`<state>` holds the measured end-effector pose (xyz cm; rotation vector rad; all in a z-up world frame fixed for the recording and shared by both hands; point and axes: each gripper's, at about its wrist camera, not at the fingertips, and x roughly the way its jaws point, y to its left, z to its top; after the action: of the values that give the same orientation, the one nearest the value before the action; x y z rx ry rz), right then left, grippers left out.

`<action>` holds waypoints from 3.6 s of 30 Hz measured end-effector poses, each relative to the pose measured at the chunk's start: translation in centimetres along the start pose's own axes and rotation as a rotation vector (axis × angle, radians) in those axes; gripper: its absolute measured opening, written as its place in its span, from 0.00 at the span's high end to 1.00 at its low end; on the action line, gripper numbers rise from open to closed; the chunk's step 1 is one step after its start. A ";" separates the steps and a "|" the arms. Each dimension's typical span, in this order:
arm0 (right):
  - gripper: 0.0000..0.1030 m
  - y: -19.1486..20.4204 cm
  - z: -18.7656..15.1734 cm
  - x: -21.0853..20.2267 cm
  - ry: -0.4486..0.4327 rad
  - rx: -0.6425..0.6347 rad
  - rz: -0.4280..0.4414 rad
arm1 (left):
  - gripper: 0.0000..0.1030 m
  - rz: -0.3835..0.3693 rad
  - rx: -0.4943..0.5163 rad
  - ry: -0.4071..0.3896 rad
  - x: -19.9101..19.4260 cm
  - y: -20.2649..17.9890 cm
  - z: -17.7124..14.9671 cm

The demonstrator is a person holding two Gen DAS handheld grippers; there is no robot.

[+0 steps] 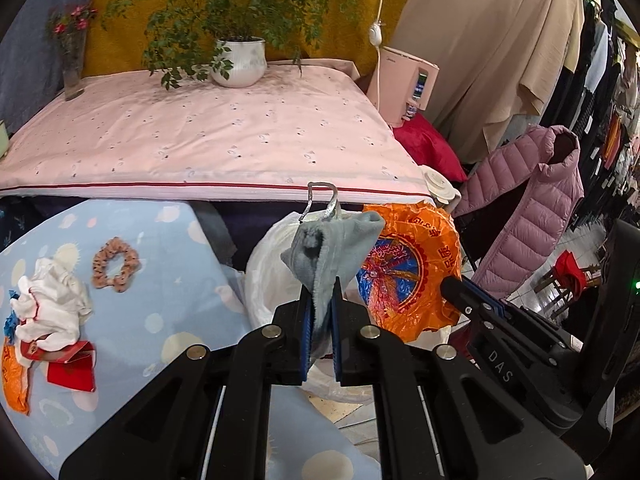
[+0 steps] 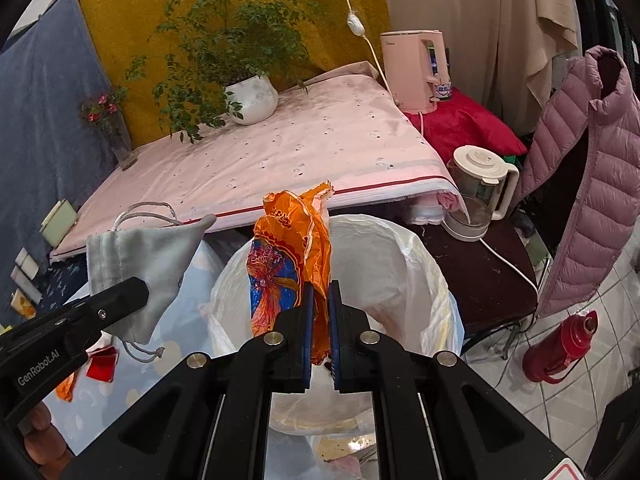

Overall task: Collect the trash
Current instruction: 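Carry the grey pouch and orange bag over the bin and release both, then grasp the large orange bag with the left tool while the right tool grasps the red envelope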

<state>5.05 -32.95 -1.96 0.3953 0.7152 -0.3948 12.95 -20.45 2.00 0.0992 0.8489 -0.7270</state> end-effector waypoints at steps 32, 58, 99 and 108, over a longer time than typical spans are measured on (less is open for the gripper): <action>0.45 3.3 -1.3 -0.4 -0.001 -0.046 0.012 | 0.48 0.141 -0.130 -0.032 -1.4 5.2 -1.6; 0.39 18.7 -6.0 -0.7 0.126 -0.211 0.244 | 0.31 0.378 -0.462 -0.078 -10.6 22.7 -10.1; 0.72 29.9 -13.6 11.0 0.502 -0.055 0.391 | 0.55 0.389 -0.582 0.078 -8.1 35.4 -16.3; 0.95 29.9 -14.4 9.1 0.502 -0.100 0.439 | 0.79 0.379 -0.563 0.070 -8.7 33.3 -16.7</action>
<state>17.62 -2.47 -11.80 0.5490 1.1007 0.1656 19.02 15.50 -9.54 -0.2156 1.0376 -0.1148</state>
